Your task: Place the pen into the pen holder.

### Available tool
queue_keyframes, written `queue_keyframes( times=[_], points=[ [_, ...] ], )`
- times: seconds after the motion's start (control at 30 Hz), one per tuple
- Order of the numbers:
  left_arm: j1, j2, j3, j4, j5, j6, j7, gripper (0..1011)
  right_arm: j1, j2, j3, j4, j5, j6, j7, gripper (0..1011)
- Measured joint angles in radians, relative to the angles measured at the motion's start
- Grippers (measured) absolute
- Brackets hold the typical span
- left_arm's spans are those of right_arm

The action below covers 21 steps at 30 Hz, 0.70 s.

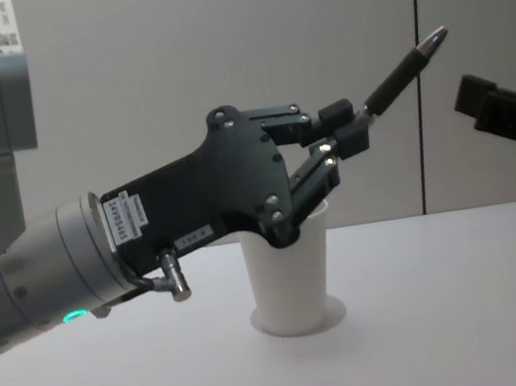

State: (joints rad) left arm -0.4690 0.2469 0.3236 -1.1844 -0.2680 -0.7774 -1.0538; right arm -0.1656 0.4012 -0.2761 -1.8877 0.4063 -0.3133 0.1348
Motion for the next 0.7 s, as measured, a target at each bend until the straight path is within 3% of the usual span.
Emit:
queue_keyframes(
  times=[0.7],
  points=[
    [0.000, 0.000, 0.000, 0.000, 0.000, 0.000, 0.000, 140, 0.035, -0.033, -0.008, 0.018, 0.089, 0.021, 0.150, 1002]
  ],
)
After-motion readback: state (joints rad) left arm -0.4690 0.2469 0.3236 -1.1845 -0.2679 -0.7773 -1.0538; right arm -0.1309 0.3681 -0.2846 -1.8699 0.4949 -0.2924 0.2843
